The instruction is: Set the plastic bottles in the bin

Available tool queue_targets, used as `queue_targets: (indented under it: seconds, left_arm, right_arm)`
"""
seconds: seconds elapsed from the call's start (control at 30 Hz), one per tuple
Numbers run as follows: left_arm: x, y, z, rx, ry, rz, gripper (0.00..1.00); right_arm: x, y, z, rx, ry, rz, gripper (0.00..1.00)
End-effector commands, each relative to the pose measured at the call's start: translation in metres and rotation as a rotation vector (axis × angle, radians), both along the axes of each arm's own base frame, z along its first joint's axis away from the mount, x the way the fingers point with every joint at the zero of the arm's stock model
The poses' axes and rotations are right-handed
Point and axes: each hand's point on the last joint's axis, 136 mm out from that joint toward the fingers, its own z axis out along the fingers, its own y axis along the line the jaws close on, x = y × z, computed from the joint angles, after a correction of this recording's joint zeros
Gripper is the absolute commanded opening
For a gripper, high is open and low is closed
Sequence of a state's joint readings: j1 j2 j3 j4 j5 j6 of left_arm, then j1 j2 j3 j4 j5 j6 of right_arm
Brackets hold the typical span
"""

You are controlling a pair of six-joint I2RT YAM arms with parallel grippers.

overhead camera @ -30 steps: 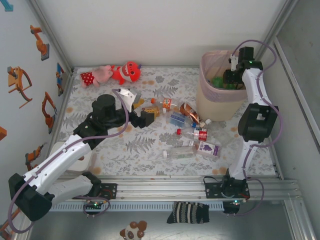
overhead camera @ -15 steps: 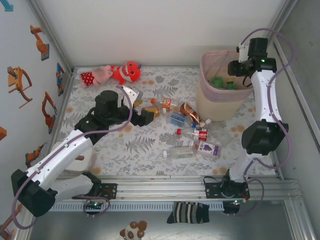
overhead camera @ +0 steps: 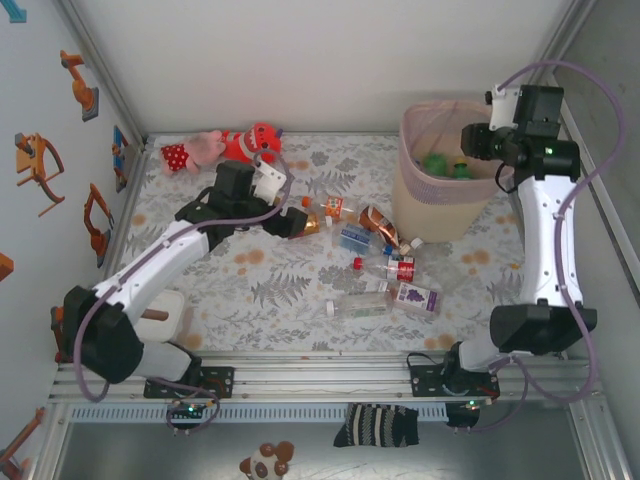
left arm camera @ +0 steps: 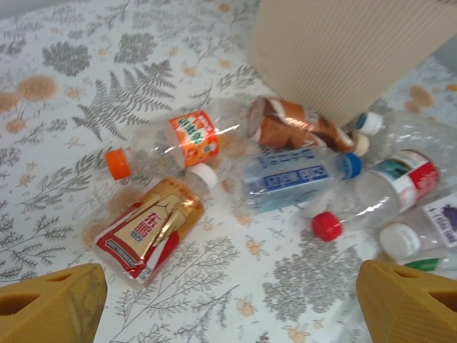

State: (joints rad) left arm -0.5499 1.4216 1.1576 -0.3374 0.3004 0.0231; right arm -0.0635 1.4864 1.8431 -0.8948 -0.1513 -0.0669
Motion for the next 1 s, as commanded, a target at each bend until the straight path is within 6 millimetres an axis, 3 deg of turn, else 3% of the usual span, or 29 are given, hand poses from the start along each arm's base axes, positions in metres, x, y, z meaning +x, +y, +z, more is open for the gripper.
queue_targets:
  seconds: [0.0, 0.33, 0.5, 0.77, 0.97]
  left_arm:
    - [0.015, 0.002, -0.018, 0.090, 0.007, -0.015, 0.91]
    - [0.070, -0.004, -0.077, 0.200, 0.099, -0.018, 0.93]
    - [0.083, -0.008, -0.108, 0.231, 0.172, -0.049, 0.94]
    - [0.066, -0.017, -0.141, 0.211, 0.290, -0.118, 0.93]
    - [0.048, -0.004, -0.153, 0.253, 0.320, -0.099, 0.93]
  right_arm:
    - [-0.016, 0.010, 0.013, 0.055, -0.052, 0.014, 0.50]
    - [-0.046, 0.013, 0.009, 0.061, -0.051, 0.015, 0.49]
    - [-0.052, 0.014, 0.007, 0.066, -0.047, 0.019, 0.50]
    - [-0.056, 0.018, 0.001, 0.087, -0.031, 0.033, 0.50]
    - [-0.058, 0.021, -0.001, 0.104, -0.028, 0.041, 0.50]
